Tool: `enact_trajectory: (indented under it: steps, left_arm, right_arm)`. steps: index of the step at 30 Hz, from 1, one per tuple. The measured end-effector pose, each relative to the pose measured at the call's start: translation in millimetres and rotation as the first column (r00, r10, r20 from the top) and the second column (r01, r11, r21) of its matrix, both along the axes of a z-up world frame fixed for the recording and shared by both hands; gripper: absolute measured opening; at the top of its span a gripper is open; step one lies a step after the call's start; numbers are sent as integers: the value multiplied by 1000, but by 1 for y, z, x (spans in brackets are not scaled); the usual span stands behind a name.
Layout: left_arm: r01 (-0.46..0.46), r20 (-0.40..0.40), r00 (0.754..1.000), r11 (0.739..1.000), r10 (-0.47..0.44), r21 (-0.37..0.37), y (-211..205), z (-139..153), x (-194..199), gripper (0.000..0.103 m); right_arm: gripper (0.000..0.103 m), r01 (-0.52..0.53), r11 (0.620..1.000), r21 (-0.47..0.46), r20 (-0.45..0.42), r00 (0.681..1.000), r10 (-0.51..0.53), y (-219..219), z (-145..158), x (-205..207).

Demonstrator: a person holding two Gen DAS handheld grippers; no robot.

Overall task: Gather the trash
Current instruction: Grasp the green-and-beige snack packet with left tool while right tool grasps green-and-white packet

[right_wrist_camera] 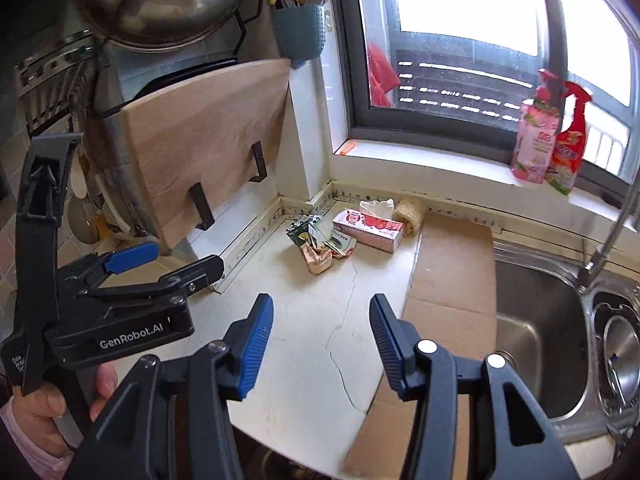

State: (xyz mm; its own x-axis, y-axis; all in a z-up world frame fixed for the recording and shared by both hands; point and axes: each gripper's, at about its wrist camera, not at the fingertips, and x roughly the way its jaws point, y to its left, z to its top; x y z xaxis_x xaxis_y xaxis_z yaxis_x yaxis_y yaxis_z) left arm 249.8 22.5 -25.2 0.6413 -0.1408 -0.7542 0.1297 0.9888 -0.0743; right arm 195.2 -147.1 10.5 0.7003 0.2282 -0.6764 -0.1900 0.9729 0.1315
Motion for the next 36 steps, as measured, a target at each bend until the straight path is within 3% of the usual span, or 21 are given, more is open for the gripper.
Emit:
enact_trajectory:
  steps: [9, 13, 21, 29, 31, 33, 34, 36]
  left_arm:
    - [-107, -80, 991, 994, 109, 31, -16, -70, 98, 88]
    - [-138, -158, 978, 990, 140, 18, -22, -111, 139, 88]
    - [-174, -274, 946, 985, 171, 16, -28, -182, 190, 77]
    - [-233, -316, 928, 969, 198, -76, -21, -213, 215, 74]
    - [-241, -324, 926, 964, 194, -112, -19, -216, 218, 67]
    - [-248, -350, 916, 962, 196, -112, -18, -219, 223, 47]
    - [-250, -365, 909, 963, 200, -97, -18, -221, 225, 33]
    - [-248, -374, 906, 964, 198, -93, -17, -223, 227, 28]
  right_arm:
    - [50, -94, 995, 38, -99, 990, 97, -26, -54, 121]
    - [50, -130, 987, 92, -149, 979, 143, -38, -82, 165]
    - [49, -143, 970, 196, -242, 952, 189, -41, -130, 224]
    - [49, -138, 962, 235, -274, 940, 202, -38, -150, 251]
    - [48, -141, 964, 225, -275, 940, 202, -35, -151, 254]
    - [47, -142, 964, 225, -278, 939, 203, -34, -152, 257]
    - [47, -140, 964, 226, -281, 938, 202, -33, -152, 258]
    - [47, -136, 963, 231, -288, 936, 201, -32, -154, 261]
